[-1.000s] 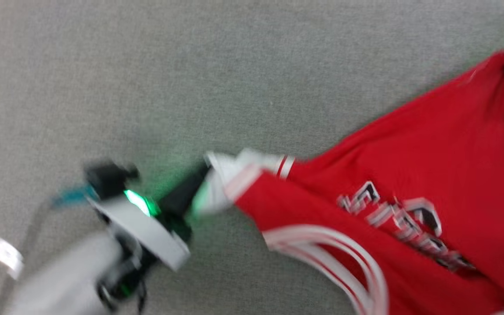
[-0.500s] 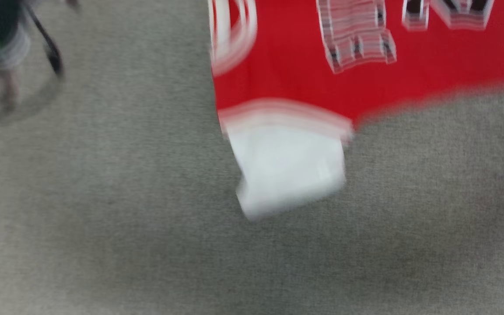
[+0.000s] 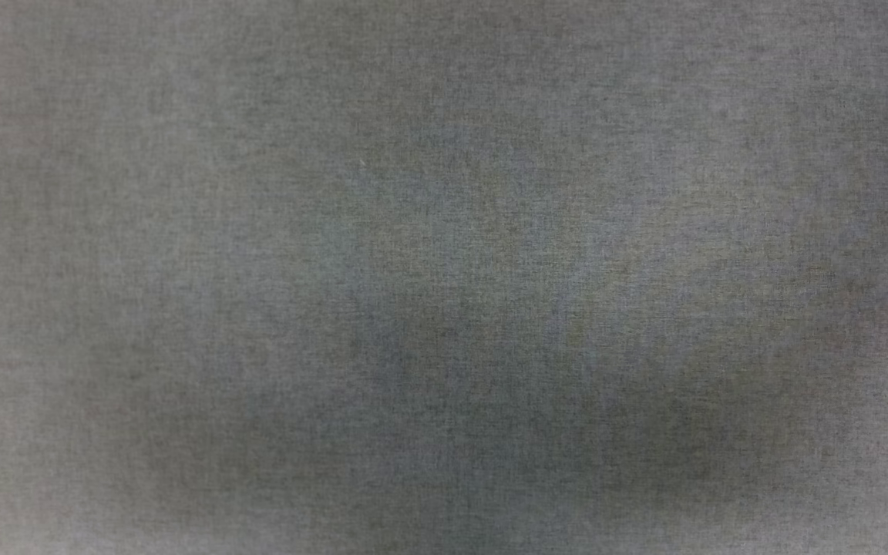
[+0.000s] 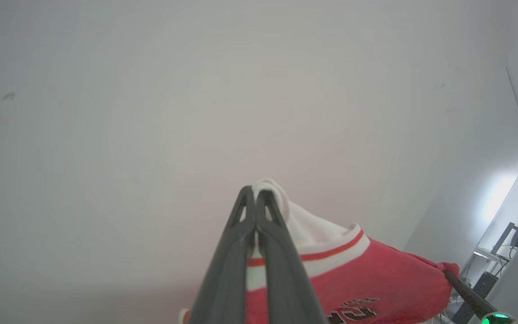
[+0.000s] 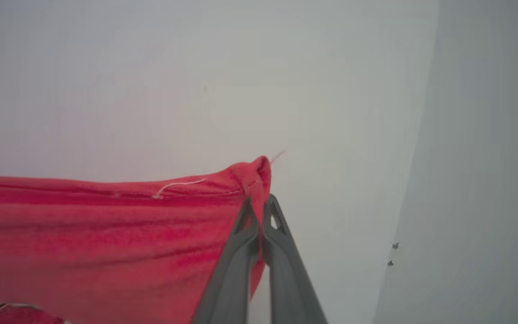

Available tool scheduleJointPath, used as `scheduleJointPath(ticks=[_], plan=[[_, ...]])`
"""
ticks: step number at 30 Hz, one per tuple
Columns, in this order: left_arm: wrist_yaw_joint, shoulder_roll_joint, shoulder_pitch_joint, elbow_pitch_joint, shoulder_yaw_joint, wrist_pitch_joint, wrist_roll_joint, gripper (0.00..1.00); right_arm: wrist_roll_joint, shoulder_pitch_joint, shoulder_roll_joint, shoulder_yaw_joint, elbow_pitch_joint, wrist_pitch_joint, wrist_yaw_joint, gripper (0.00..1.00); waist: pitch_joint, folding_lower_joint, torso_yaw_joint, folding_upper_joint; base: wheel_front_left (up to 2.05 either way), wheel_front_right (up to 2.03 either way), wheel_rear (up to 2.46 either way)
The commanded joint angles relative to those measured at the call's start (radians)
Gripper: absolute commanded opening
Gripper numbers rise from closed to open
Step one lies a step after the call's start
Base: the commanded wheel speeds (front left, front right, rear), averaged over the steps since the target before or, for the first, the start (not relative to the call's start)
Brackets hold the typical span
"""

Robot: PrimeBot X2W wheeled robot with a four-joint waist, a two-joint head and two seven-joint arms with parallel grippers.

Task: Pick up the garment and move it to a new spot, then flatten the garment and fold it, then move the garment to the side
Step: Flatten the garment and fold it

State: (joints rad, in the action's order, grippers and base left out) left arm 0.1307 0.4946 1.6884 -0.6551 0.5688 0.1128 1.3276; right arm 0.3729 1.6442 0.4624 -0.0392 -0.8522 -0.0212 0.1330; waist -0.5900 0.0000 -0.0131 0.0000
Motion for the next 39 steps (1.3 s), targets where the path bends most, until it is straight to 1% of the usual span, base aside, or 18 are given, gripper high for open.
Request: scheduleJointPath(ticks=[1,3,4,5,6,8,11,16,18,19,22,24,26,28,31,33,35,39], plan=[[-0.002,0.01,-0.05,0.017,0.004,0.004,0.021,0.0,0.022,-0.041,0.002,-0.013,-0.013,-0.003,-0.004,0.0,0.001,0.0,0.0,0.0,0.0,0.0,0.0],[-0.002,0.012,-0.125,0.064,0.019,0.01,0.053,0.0,0.05,-0.093,0.004,-0.057,-0.006,-0.001,-0.004,0.0,0.004,0.0,-0.005,0.0,0.0,0.0,0.0],[-0.002,0.023,-0.165,0.091,0.028,0.023,0.057,0.0,0.071,-0.123,0.01,-0.079,0.004,-0.003,-0.003,0.0,0.005,0.0,-0.008,0.0,0.0,0.0,0.0],[-0.002,0.023,-0.209,0.116,0.025,0.044,0.083,0.0,0.088,-0.161,0.016,-0.108,0.018,-0.006,-0.003,0.0,0.007,0.0,-0.009,0.0,0.0,0.0,0.0],[-0.002,0.019,-0.259,0.15,0.026,0.061,0.101,0.0,0.107,-0.202,0.028,-0.139,0.038,-0.006,-0.003,0.0,0.011,0.0,-0.013,0.0,0.0,0.0,0.0],[-0.001,0.031,-0.365,0.222,0.035,0.096,0.125,0.0,0.156,-0.29,0.051,-0.193,0.088,-0.006,-0.003,0.0,0.02,0.0,-0.012,0.0,0.0,0.0,0.0],[-0.001,0.051,-0.543,0.343,0.038,0.134,0.147,0.0,0.247,-0.437,0.089,-0.244,0.183,0.011,-0.003,0.0,0.042,0.0,-0.012,0.0,0.0,0.0,0.0],[-0.001,0.069,-0.837,0.5,0.015,0.152,0.123,0.0,0.371,-0.69,0.169,-0.236,0.35,0.052,-0.003,0.0,0.083,0.0,-0.021,0.0,0.0,0.0,0.0],[-0.001,0.06,-0.939,0.55,-0.027,0.153,0.084,0.0,0.394,-0.796,0.206,-0.209,0.419,0.072,-0.003,0.0,0.099,0.0,-0.029,0.0,0.0,0.0,0.0],[-0.001,0.06,-0.939,0.55,-0.027,0.153,0.084,0.0,0.394,-0.796,0.206,-0.209,0.419,0.072,-0.003,0.0,0.099,0.0,-0.029,0.0,0.0,0.0,0.0],[-0.001,0.043,-1.091,0.619,-0.094,0.153,0.04,0.0,0.416,-0.942,0.231,-0.158,0.527,0.106,-0.003,0.0,0.124,0.0,-0.027,0.0,0.0,0.0,0.0],[-0.001,0.034,-1.184,0.677,-0.127,0.153,0.019,0.0,0.423,-1.04,0.242,-0.104,0.597,0.13,-0.003,0.0,0.141,0.0,-0.024,0.0,0.0,0.0,0.0],[-0.001,0.039,-1.271,0.737,-0.157,0.153,-0.011,0.0,0.422,-1.132,0.24,-0.044,0.672,0.157,-0.003,0.0,0.154,0.0,-0.023,0.0,0.0,0.0,0.0],[-0.001,0.04,-1.355,0.807,-0.18,0.153,-0.031,0.0,0.412,-1.224,0.225,0.019,0.75,0.188,-0.003,0.0,0.165,0.0,-0.021,0.0,0.0,0.0,0.0],[-0.001,0.064,-1.456,0.918,-0.178,0.153,-0.064,0.0,0.393,-1.361,0.198,0.137,0.873,0.24,-0.003,0.0,0.176,0.0,-0.032,0.0,0.0,0.0,0.0],[-0.001,0.092,-1.513,0.967,-0.18,0.153,-0.086,0.0,0.378,-1.45,0.166,0.214,0.967,0.28,-0.003,0.0,0.181,0.0,-0.042,0.0,0.0,0.0,0.0],[-0.001,0.105,-1.559,1.018,-0.189,0.153,-0.095,0.0,0.372,-1.535,0.135,0.287,1.062,0.321,-0.003,0.0,0.184,0.0,-0.048,0.0,0.0,0.0,0.0],[-0.001,0.136,-1.661,1.094,-0.226,0.152,-0.117,0.0,0.356,-1.685,0.067,0.395,1.233,0.403,-0.003,0.0,0.192,0.0,-0.055,0.0,0.0,0.0,0.0]])
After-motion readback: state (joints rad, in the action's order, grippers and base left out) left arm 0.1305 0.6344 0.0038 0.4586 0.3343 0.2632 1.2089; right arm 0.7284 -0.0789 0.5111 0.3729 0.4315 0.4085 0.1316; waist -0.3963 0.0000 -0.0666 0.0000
